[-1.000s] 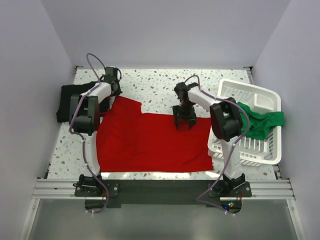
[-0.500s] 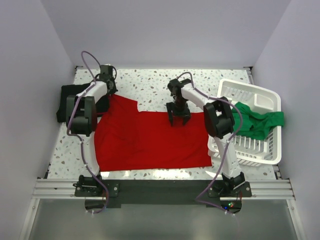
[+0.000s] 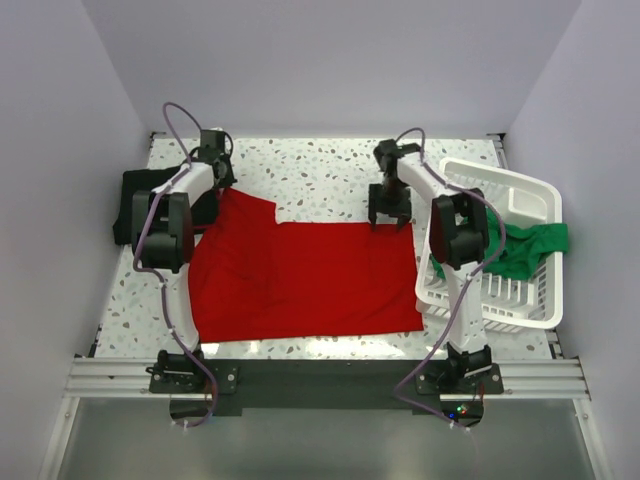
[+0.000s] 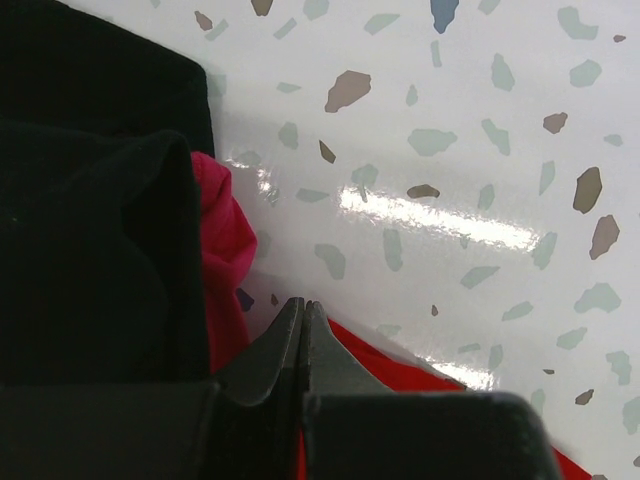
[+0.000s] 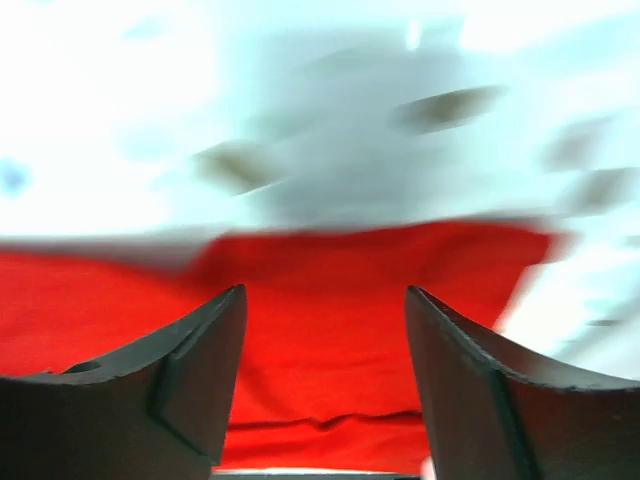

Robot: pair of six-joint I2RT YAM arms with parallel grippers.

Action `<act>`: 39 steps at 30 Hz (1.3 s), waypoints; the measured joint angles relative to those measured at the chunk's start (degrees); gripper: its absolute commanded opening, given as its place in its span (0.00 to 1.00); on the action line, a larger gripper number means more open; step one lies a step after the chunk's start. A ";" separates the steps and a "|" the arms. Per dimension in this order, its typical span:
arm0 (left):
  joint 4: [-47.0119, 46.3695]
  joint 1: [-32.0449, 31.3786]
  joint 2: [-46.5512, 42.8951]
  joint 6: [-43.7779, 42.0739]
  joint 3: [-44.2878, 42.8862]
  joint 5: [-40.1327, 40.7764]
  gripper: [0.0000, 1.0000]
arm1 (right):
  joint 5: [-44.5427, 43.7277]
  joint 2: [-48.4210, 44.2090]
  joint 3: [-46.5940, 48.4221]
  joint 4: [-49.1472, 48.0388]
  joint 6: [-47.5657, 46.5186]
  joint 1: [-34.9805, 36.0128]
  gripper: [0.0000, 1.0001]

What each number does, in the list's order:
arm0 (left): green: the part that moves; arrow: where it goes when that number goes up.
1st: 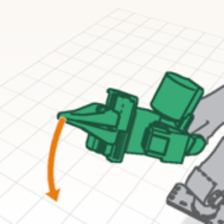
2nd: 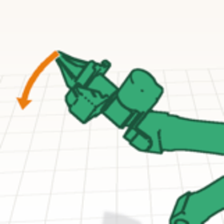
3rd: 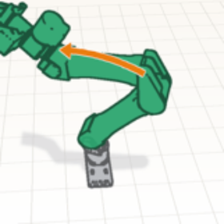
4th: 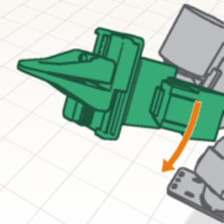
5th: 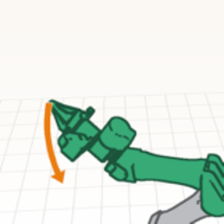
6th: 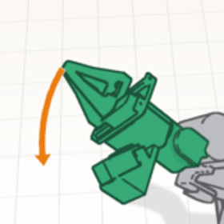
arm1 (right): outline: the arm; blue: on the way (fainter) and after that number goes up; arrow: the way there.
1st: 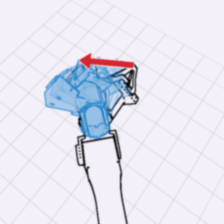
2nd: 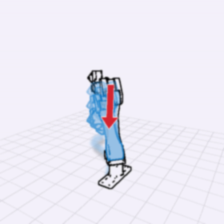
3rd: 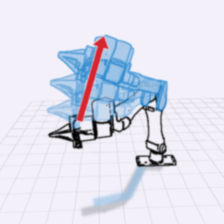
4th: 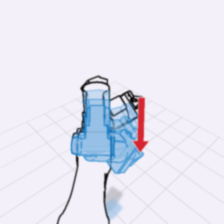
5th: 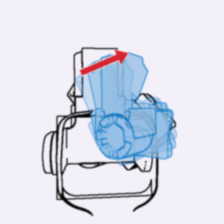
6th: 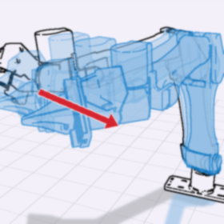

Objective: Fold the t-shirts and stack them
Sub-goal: Fold the tshirt

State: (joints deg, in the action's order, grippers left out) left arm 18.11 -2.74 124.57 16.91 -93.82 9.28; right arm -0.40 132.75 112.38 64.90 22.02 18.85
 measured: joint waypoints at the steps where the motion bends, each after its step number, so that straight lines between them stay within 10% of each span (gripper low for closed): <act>1: 0.00 0.00 0.00 0.00 0.00 -0.17 0.00 | -0.92 0.00 0.00 0.00 0.00 -1.66 0.66; 39: 0.87 -0.66 -1.95 -0.20 -0.15 -3.54 0.00 | -9.99 -0.81 -3.26 -4.24 2.43 -6.95 0.35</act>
State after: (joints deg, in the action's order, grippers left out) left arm 18.98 -3.40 122.63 16.71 -93.97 5.74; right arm -10.39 131.94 109.12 60.66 24.45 11.90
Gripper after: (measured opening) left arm 0.015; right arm 0.390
